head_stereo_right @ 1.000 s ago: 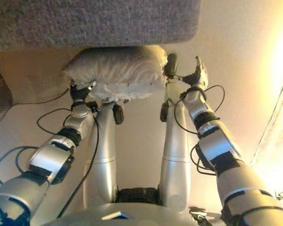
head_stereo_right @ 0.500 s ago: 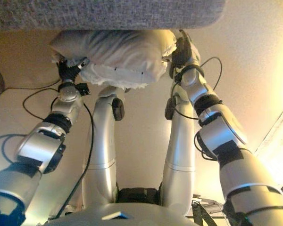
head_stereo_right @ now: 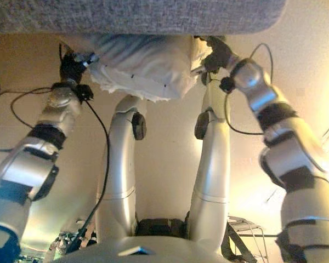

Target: Pick up the cushion and take it to the sofa

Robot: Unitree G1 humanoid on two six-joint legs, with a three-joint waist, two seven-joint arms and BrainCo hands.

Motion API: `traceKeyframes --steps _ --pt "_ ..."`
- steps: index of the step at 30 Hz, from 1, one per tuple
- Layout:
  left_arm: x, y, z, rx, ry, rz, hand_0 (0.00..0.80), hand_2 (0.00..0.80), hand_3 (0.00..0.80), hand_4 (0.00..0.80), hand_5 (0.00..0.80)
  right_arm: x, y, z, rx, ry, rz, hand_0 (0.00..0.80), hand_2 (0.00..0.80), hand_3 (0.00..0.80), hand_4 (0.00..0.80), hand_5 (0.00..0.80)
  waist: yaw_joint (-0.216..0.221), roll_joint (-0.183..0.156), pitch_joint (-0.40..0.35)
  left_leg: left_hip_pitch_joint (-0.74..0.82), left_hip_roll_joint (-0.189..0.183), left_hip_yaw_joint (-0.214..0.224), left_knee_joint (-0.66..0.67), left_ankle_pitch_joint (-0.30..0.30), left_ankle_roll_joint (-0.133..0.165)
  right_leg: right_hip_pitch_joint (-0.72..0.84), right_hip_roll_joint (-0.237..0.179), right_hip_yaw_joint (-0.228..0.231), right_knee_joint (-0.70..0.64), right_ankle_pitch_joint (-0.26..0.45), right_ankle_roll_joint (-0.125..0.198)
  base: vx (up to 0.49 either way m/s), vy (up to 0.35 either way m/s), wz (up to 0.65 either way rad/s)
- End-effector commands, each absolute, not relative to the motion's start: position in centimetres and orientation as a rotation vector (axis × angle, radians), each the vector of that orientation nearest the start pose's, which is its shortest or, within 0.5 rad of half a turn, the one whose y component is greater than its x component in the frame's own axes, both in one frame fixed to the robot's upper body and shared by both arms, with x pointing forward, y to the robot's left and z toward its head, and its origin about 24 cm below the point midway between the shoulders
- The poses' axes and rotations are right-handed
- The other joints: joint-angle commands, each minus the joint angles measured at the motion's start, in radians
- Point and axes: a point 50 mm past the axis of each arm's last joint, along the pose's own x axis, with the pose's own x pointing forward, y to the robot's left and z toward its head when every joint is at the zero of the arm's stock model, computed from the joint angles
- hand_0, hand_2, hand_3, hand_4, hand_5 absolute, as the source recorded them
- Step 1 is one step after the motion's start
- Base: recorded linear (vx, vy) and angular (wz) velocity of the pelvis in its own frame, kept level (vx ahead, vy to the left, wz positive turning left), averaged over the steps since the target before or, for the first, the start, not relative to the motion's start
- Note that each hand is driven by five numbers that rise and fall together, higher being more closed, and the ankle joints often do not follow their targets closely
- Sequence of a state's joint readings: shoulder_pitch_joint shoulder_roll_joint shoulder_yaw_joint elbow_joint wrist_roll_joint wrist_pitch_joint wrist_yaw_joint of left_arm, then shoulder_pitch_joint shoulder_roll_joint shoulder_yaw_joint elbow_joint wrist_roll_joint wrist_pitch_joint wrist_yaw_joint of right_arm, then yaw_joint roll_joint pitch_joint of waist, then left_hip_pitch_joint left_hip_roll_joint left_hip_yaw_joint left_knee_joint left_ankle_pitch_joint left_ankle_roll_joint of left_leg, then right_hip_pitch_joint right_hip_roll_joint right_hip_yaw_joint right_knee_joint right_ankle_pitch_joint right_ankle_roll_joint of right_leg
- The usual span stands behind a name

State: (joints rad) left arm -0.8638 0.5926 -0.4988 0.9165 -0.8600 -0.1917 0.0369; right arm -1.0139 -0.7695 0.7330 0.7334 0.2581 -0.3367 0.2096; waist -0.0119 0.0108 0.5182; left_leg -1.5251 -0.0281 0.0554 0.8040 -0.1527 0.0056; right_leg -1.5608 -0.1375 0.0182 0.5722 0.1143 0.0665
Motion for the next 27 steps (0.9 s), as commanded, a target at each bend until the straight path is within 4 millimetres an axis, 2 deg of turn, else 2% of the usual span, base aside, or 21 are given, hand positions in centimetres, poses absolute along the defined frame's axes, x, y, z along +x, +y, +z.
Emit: traceKeyframes --steps 1,2,3,4,8,12,27 --pt "37.8 14.6 12.6 -0.075 -0.032 -0.505 0.0 0.0 0.0 0.0 0.0 36.5 -16.5 20.8 -0.863 -0.354 0.62 0.0 0.0 0.0 0.0 0.0 -0.037 0.08 0.002 -0.034 -0.021 -0.023 -0.121 0.147 -0.03 0.012 0.032 -0.063 0.098 -0.077 0.008 -0.004 0.012 0.06" --pt "38.0 16.0 13.6 -0.05 -0.017 -0.556 0.0 0.0 0.0 0.0 0.0 36.4 -16.8 20.8 -0.85 -0.355 0.627 0.0 0.0 0.0 0.0 0.0 -0.042 0.084 0.002 -0.036 -0.018 -0.018 -0.12 0.151 -0.03 0.006 0.031 -0.062 0.116 -0.079 0.007 -0.005 0.038 0.1" --pt "38.0 16.9 14.4 -0.08 -0.03 -0.643 0.521 0.521 0.521 0.521 0.521 36.3 -17.2 21.1 -0.833 -0.348 0.642 0.0 0.0 0.0 0.0 0.0 -0.049 0.091 0.002 -0.039 -0.014 -0.008 -0.102 0.143 -0.029 0.001 0.026 -0.059 0.137 -0.084 0.003 0.001 0.074 0.12" --pt "37.7 17.3 14.6 -0.098 -0.047 -0.711 0.8 0.8 0.8 0.8 0.8 36.3 -17.5 21.5 -0.821 -0.337 0.66 0.0 0.0 0.0 0.0 0.0 -0.053 0.097 0.002 -0.044 -0.009 0.001 -0.08 0.133 -0.028 -0.005 0.024 -0.055 0.153 -0.09 0.0 0.005 0.095 0.09" --pt "36.9 16.8 13.7 -0.137 -0.02 -0.863 0.8 0.8 0.8 0.8 0.8 36.6 -17.4 21.3 -0.785 -0.27 0.719 0.0 0.0 0.0 0.0 0.0 -0.055 0.108 0.002 -0.044 0.0 0.008 -0.056 0.12 -0.032 -0.008 0.025 -0.047 0.175 -0.099 -0.007 0.003 0.052 -0.06" --pt "36.6 16.1 13.3 -0.207 0.015 -0.912 0.8 0.8 0.8 0.8 0.8 36.8 -17.2 21.1 -0.772 -0.229 0.739 0.0 0.0 0.0 0.0 0.0 -0.054 0.115 0.002 -0.044 0.003 0.009 -0.047 0.117 -0.033 -0.009 0.024 -0.045 0.182 -0.1 -0.012 0.006 0.007 -0.04" --pt "36.4 16.1 14.1 -0.37 -0.04 -0.914 0.8 0.8 0.8 0.8 0.8 35.8 -15.8 22.7 -0.696 -0.331 0.81 0.0 0.0 0.0 0.0 0.0 -0.062 0.13 0.002 -0.045 0.007 0.015 -0.071 0.129 -0.038 -0.009 0.031 -0.037 0.146 -0.088 -0.008 0.002 0.0 -0.01"
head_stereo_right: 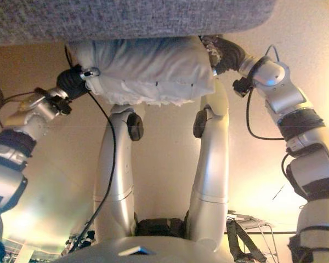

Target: Pick up the cushion and take it to the sofa

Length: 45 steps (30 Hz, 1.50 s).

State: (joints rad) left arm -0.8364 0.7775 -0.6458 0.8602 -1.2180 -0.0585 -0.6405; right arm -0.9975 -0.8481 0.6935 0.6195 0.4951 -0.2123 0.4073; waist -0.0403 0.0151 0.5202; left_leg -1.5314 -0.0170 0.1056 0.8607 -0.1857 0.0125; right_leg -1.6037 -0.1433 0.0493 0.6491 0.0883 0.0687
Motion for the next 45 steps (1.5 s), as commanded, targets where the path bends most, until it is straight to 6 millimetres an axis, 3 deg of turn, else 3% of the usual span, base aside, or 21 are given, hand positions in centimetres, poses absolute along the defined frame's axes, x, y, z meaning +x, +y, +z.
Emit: traceKeyframes --steps 1,7,14,15,16,17,24,32,40,45 --pt "36.3 16.1 14.1 -0.38 -0.043 -0.919 0.8 0.8 0.8 0.8 0.8 35.8 -15.8 22.8 -0.681 -0.342 0.807 0.0 0.0 0.0 0.0 0.0 -0.034 0.128 0.0 -0.038 -0.004 -0.035 -0.129 0.162 -0.045 0.034 0.037 -0.067 0.067 -0.061 -0.01 0.0 0.0 0.0" --pt "36.1 15.6 13.9 -0.394 -0.059 -0.931 0.8 0.8 0.8 0.8 0.8 35.4 -15.4 23.4 -0.673 -0.428 0.791 0.0 0.0 0.0 0.0 0.0 -0.039 0.139 0.0 -0.038 -0.003 -0.031 -0.138 0.164 -0.042 0.034 0.041 -0.066 0.044 -0.051 -0.007 0.0 0.0 0.0" --pt "36.3 14.5 14.0 -0.404 -0.064 -0.908 0.8 0.8 0.8 0.8 0.8 34.3 -12.6 23.2 -0.72 -0.468 0.95 0.0 0.0 0.0 0.0 0.0 -0.044 0.149 0.0 -0.038 -0.001 -0.022 -0.148 0.17 -0.04 0.034 0.045 -0.064 0.03 -0.053 -0.005 0.0 0.012 -0.03" --pt "36.4 14.6 14.0 -0.401 -0.061 -0.905 0.8 0.8 0.8 0.8 0.8 34.3 -12.2 23.2 -0.72 -0.454 0.976 0.082 0.082 0.082 0.082 0.082 -0.044 0.15 0.0 -0.038 -0.001 -0.021 -0.146 0.171 -0.042 0.034 0.046 -0.061 0.032 -0.054 -0.004 -0.004 0.012 -0.05" --pt "36.4 14.5 13.9 -0.399 -0.06 -0.91 0.8 0.8 0.8 0.8 0.8 34.3 -11.8 23.0 -0.722 -0.437 0.992 0.389 0.389 0.389 0.389 0.389 -0.043 0.153 0.0 -0.038 0.0 -0.02 -0.147 0.173 -0.043 0.034 0.047 -0.06 0.03 -0.053 -0.004 -0.002 0.023 -0.03" --pt "36.4 14.4 14.0 -0.399 -0.063 -0.919 0.8 0.8 0.8 0.8 0.8 34.4 -11.5 22.9 -0.735 -0.416 1.014 0.8 0.8 0.8 0.8 0.8 -0.042 0.157 0.0 -0.037 0.0 -0.018 -0.149 0.175 -0.043 0.034 0.048 -0.059 0.026 -0.052 -0.005 0.0 0.0 0.0" --pt "36.2 13.8 13.7 -0.422 -0.068 -0.94 0.8 0.8 0.8 0.8 0.8 34.9 -11.1 22.5 -0.717 -0.378 0.983 0.8 0.8 0.8 0.8 0.8 -0.037 0.171 0.0 -0.037 0.01 -0.013 -0.144 0.181 -0.044 0.034 0.043 -0.058 0.03 -0.052 -0.009 0.0 0.0 0.0" --pt "36.0 13.4 12.8 -0.46 -0.051 -0.913 0.8 0.8 0.8 0.8 0.8 35.3 -12.3 21.7 -0.642 -0.383 0.875 0.8 0.8 0.8 0.8 0.8 -0.041 0.152 0.0 -0.012 0.009 -0.013 -0.161 0.196 -0.046 0.048 0.04 -0.057 0.024 -0.033 -0.012 -0.02 -0.022 0.0" --pt "33.8 13.2 7.3 -0.63 0.034 -0.83 0.8 0.8 0.8 0.8 0.8 34.3 -13.2 16.1 -0.478 -0.335 0.781 0.8 0.8 0.8 0.8 0.8 -0.033 0.114 0.0 0.288 0.002 -0.051 -0.294 0.243 -0.06 0.351 0.031 -0.076 -0.125 -0.004 -0.014 -0.021 -0.107 -0.07" --pt "31.3 13.5 3.5 -0.738 0.102 -0.737 0.8 0.8 0.8 0.8 0.8 32.6 -13.8 12.4 -0.368 -0.286 0.728 0.8 0.8 0.8 0.8 0.8 -0.011 0.076 0.0 0.579 0.004 -0.067 -0.407 0.239 -0.059 0.65 0.017 -0.135 -0.223 -0.028 -0.002 -0.019 -0.151 -0.03"
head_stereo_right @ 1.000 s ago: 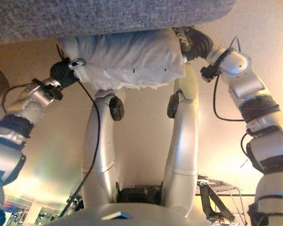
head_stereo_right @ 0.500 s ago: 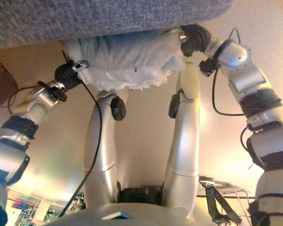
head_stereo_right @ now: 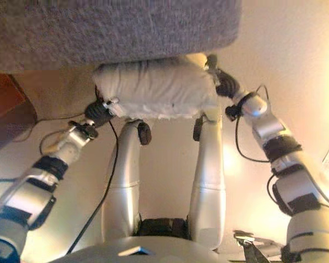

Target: Pick up the cushion and take it to the sofa

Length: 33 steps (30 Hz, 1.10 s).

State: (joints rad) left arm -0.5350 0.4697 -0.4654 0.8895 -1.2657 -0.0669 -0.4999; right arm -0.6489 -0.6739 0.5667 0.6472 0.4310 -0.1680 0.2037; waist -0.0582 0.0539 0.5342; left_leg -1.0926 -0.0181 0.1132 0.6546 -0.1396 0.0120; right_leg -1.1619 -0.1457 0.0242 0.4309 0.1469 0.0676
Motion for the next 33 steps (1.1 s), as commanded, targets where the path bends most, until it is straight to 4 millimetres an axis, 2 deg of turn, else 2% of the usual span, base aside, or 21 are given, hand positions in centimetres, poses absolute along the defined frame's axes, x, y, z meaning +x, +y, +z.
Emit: traceKeyframes --steps 1,6,7,12,15,23,30,33 --pt "31.0 13.7 3.2 -0.746 0.11 -0.729 0.8 0.8 0.8 0.8 0.8 32.4 -14.0 11.9 -0.349 -0.283 0.718 0.8 0.8 0.8 0.8 0.8 0.01 0.029 -0.014 0.187 0.005 -0.074 -0.22 0.193 -0.056 0.256 0.019 -0.124 -0.021 -0.089 0.0 -0.045 -0.166 0.05" --pt "29.2 14.1 1.8 -0.772 0.161 -0.699 0.8 0.8 0.8 0.8 0.8 31.1 -14.3 9.9 -0.258 -0.226 0.67 0.8 0.8 0.8 0.8 0.8 0.025 -0.006 -0.014 0.436 -0.002 -0.07 -0.326 0.196 -0.05 0.514 0.028 -0.183 -0.095 -0.11 -0.009 -0.032 -0.152 -0.02" --pt "29.1 14.2 1.7 -0.777 0.165 -0.691 0.8 0.8 0.8 0.8 0.8 30.9 -14.3 9.7 -0.242 -0.22 0.657 0.8 0.8 0.8 0.8 0.8 0.027 -0.012 -0.016 0.462 -0.005 -0.069 -0.348 0.219 -0.045 0.547 0.029 -0.196 -0.115 -0.093 -0.018 -0.057 -0.148 0.03" --pt "26.8 14.6 0.0 -0.82 0.221 -0.659 0.8 0.8 0.8 0.8 0.8 29.1 -15.4 7.2 -0.183 -0.152 0.611 0.8 0.8 0.8 0.8 0.8 0.045 -0.038 -0.114 0.63 0.004 -0.08 -0.433 0.215 -0.047 0.727 0.046 -0.224 -0.196 -0.113 -0.028 0.044 -0.157 0.06" --pt "25.1 14.8 -0.5 -0.833 0.191 -0.639 0.8 0.8 0.8 0.8 0.8 27.4 -16.1 6.4 -0.19 -0.144 0.603 0.8 0.8 0.8 0.8 0.8 0.053 -0.049 -0.17 0.725 0.011 -0.093 -0.471 0.211 -0.051 0.844 0.058 -0.235 -0.261 -0.116 -0.037 0.114 -0.094 0.05" --pt "20.9 15.5 -0.9 -0.823 0.159 -0.596 0.8 0.8 0.8 0.8 0.8 23.4 -17.7 5.6 -0.146 -0.142 0.557 0.8 0.8 0.8 0.8 0.8 0.065 -0.071 -0.34 0.974 0.036 -0.086 -0.589 0.195 -0.051 1.11 0.083 -0.231 -0.403 -0.114 -0.042 0.236 -0.011 -0.04" --pt "19.2 16.6 -1.6 -0.86 0.188 -0.537 0.8 0.8 0.8 0.8 0.8 21.5 -18.6 4.6 -0.115 -0.08 0.538 0.8 0.8 0.8 0.8 0.8 0.059 -0.082 -0.403 1.1 0.054 -0.072 -0.637 0.18 -0.051 1.224 0.091 -0.225 -0.429 -0.134 -0.043 0.195 0.029 -0.03" --pt "19.1 17.0 -0.4 -0.862 0.122 -0.577 0.8 0.8 0.8 0.8 0.8 21.1 -19.3 5.6 -0.115 -0.116 0.534 0.8 0.8 0.8 0.8 0.8 0.055 -0.082 -0.418 1.138 0.054 -0.072 -0.679 0.183 -0.048 1.25 0.089 -0.223 -0.453 -0.128 -0.035 0.085 0.049 -0.01"
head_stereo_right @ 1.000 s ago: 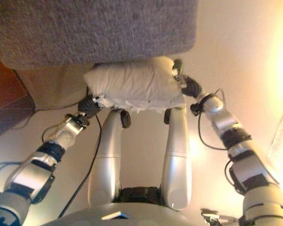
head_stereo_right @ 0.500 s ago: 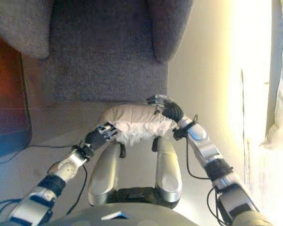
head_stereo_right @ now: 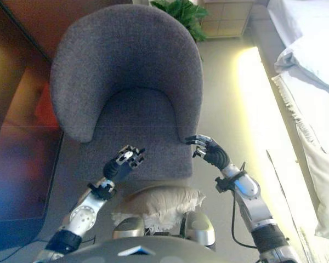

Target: Pick up the cushion and take it to the sofa

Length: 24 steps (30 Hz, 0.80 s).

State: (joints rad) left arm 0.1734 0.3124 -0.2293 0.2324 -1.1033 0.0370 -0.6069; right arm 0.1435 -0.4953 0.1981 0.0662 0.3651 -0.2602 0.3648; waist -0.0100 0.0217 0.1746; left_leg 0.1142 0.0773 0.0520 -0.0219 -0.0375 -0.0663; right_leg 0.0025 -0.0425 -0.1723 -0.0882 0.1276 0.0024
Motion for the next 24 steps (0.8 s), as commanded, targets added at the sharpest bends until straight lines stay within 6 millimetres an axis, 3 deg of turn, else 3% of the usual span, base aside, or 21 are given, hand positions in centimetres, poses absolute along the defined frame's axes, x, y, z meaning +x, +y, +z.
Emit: traceKeyframes --steps 1,6,7,8,9,11,12,13,15,18,22,24 --pt "19.2 17.1 0.1 -0.854 0.092 -0.59 0.8 0.8 0.8 0.8 0.8 21.1 -19.5 6.1 -0.109 -0.135 0.537 0.8 0.8 0.8 0.8 0.8 0.006 -0.048 -0.061 -0.06 -0.041 -0.011 -0.014 0.082 0.032 0.09 -0.014 -0.026 0.061 -0.107 0.031 0.047 0.055 0.0" --pt "20.1 17.6 1.7 -0.817 0.004 -0.598 0.8 0.8 0.8 0.8 0.8 21.6 -20.1 7.5 -0.085 -0.202 0.511 0.8 0.8 0.8 0.8 0.8 0.004 -0.041 -0.078 -0.029 -0.039 -0.005 -0.041 0.081 0.033 0.114 -0.018 -0.03 0.045 -0.105 0.038 0.044 0.05 0.0" --pt "20.2 17.6 1.8 -0.796 0.01 -0.591 0.8 0.8 0.8 0.8 0.8 21.7 -20.2 7.3 -0.082 -0.187 0.489 0.744 0.744 0.744 0.744 0.744 0.005 -0.041 -0.083 -0.024 -0.039 -0.004 -0.047 0.081 0.033 0.118 -0.019 -0.032 0.039 -0.104 0.039 0.045 0.041 -0.01" --pt "20.1 17.7 1.6 -0.779 0.024 -0.575 0.8 0.8 0.8 0.8 0.8 21.8 -20.4 7.0 -0.092 -0.166 0.456 0.151 0.151 0.151 0.151 0.151 0.004 -0.041 -0.087 -0.018 -0.039 -0.004 -0.053 0.082 0.032 0.122 -0.019 -0.031 0.034 -0.101 0.041 0.049 0.038 -0.02" --pt "20.1 17.7 1.4 -0.771 0.038 -0.555 0.8 0.8 0.8 0.8 0.8 21.8 -20.6 6.7 -0.103 -0.147 0.43 0.0 0.0 0.0 0.0 0.0 0.003 -0.04 -0.091 -0.015 -0.039 -0.006 -0.059 0.083 0.032 0.125 -0.019 -0.029 0.029 -0.098 0.043 0.059 0.042 0.0" --pt "19.7 18.4 0.6 -0.7 0.088 -0.474 0.8 0.8 0.8 0.8 0.8 21.4 -21.1 6.0 -0.101 -0.108 0.378 0.0 0.0 0.0 0.0 0.0 0.002 -0.039 -0.095 -0.009 -0.039 -0.007 -0.065 0.083 0.034 0.13 -0.019 -0.024 0.023 -0.097 0.045 0.062 0.04 0.0" --pt "19.3 19.2 -0.4 -0.6 0.163 -0.368 0.0 0.0 0.0 0.0 0.0 21.0 -21.4 5.2 -0.121 -0.068 0.342 0.0 0.0 0.0 0.0 0.0 0.0 -0.039 -0.097 -0.008 -0.039 -0.006 -0.065 0.08 0.035 0.131 -0.019 -0.021 0.023 -0.097 0.047 0.058 0.036 -0.01" --pt "19.2 19.6 -0.8 -0.566 0.191 -0.327 0.0 0.0 0.0 0.0 0.0 20.9 -21.6 5.0 -0.138 -0.053 0.332 0.0 0.0 0.0 0.0 0.0 -0.001 -0.039 -0.097 -0.007 -0.039 -0.005 -0.065 0.08 0.035 0.131 -0.019 -0.02 0.023 -0.097 0.048 0.071 0.045 -0.01" --pt "18.3 22.3 -3.2 -0.312 0.351 -0.111 0.0 0.0 0.0 0.0 0.0 20.3 -22.8 3.9 -0.203 0.023 0.292 0.0 0.0 0.0 0.0 0.0 -0.003 -0.038 -0.095 -0.007 -0.042 -0.003 -0.065 0.08 0.037 0.131 -0.021 -0.021 0.023 -0.097 0.051 0.066 0.047 0.01" --pt "17.0 25.3 -5.2 -0.1 0.515 0.036 0.0 0.0 0.0 0.0 0.0 20.1 -24.4 3.1 -0.239 0.105 0.234 0.0 0.0 0.0 0.0 0.0 -0.002 -0.036 -0.087 -0.013 -0.045 -0.007 -0.065 0.085 0.035 0.129 -0.024 -0.026 0.018 -0.094 0.054 0.063 0.051 0.0" --pt "15.2 27.4 -8.2 -0.006 0.71 0.197 0.0 0.0 0.0 0.0 0.0 20.4 -25.1 1.5 -0.32 0.19 0.199 0.0 0.0 0.0 0.0 0.0 0.004 -0.03 -0.045 -0.058 -0.049 -0.014 -0.051 0.092 0.037 0.084 -0.033 -0.033 0.039 -0.095 0.054 -0.025 0.063 0.0" --pt "16.0 27.6 -8.5 0.011 0.721 0.24 0.0 0.0 0.0 0.0 0.0 21.3 -24.9 1.1 -0.342 0.202 0.185 0.0 0.0 0.0 0.0 0.0 0.004 -0.026 -0.016 -0.106 -0.051 -0.02 -0.025 0.093 0.035 0.04 -0.04 -0.034 0.061 -0.096 0.052 -0.179 0.072 0.02"
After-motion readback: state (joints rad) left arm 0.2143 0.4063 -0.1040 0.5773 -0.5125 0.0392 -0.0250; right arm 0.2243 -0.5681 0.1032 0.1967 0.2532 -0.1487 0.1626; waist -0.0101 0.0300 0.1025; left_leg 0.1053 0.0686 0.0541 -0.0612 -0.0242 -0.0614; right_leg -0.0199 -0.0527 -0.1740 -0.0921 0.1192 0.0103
